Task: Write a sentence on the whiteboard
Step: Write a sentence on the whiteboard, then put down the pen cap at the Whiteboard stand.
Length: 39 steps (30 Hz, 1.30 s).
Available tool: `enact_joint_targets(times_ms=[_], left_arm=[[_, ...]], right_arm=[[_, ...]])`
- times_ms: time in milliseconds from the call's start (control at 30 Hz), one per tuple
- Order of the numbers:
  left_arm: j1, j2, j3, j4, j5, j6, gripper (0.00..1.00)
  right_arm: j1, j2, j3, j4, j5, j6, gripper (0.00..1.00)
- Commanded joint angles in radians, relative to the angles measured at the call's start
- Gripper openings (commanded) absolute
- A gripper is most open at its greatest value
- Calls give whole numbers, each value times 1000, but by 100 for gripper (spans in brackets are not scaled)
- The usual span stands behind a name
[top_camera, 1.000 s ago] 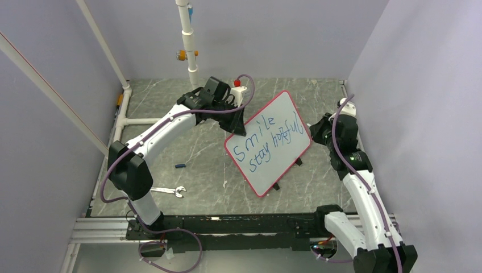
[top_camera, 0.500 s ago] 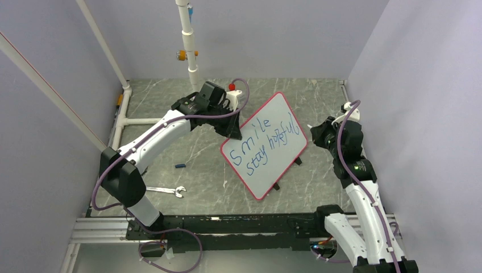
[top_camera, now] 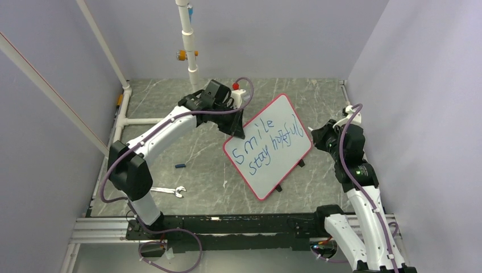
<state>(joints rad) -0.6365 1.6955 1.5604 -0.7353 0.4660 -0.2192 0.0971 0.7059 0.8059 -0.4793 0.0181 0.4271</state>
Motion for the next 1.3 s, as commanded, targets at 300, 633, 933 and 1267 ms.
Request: enact_joint_targets(times_ms=[300,633,933,1267], left_arm=[[-45,60,32,-90,-91,111,24],[-51,82,120,-126,-144,138,35],[-53,89,156,-118,-167,142,47],[-54,98,213,-125,-200,149,59]], right_arm=[[2,-22,-3,3,13,-6,0],[3,-23,-3,3,16,-10,0],[2,-20,-8,7,17,-13,0],[1,-22,-11,8,16,-14,0]])
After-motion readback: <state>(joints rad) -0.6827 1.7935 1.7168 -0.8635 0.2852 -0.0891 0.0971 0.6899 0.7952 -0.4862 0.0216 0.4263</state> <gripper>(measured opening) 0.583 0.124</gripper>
